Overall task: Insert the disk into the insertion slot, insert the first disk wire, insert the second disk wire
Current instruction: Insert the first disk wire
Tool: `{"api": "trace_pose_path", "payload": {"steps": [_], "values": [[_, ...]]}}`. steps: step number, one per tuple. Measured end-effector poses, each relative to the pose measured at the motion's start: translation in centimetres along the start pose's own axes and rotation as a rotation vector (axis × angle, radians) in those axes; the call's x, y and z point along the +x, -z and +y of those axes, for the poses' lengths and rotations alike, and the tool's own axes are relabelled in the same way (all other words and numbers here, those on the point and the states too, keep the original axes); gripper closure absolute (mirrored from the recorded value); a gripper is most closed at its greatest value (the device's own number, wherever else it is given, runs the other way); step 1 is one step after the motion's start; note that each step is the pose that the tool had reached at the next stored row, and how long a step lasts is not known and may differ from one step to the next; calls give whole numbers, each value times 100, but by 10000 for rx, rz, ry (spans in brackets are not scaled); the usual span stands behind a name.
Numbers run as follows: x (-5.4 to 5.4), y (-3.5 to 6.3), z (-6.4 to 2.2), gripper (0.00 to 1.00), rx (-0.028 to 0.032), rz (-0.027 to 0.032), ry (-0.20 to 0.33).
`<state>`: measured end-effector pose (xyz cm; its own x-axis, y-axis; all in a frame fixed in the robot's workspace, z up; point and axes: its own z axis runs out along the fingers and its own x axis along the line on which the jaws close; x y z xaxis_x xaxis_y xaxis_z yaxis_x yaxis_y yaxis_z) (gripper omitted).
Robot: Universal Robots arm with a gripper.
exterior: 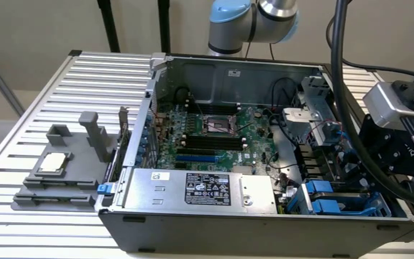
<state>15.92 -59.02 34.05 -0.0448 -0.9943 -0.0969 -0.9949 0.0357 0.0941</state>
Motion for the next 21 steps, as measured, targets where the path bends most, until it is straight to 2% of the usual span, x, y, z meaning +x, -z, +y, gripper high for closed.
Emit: {"api": "trace_pose_path", "payload": {"steps": [21], "values": [[3,-38,-27,84,0,9,-1]]}}
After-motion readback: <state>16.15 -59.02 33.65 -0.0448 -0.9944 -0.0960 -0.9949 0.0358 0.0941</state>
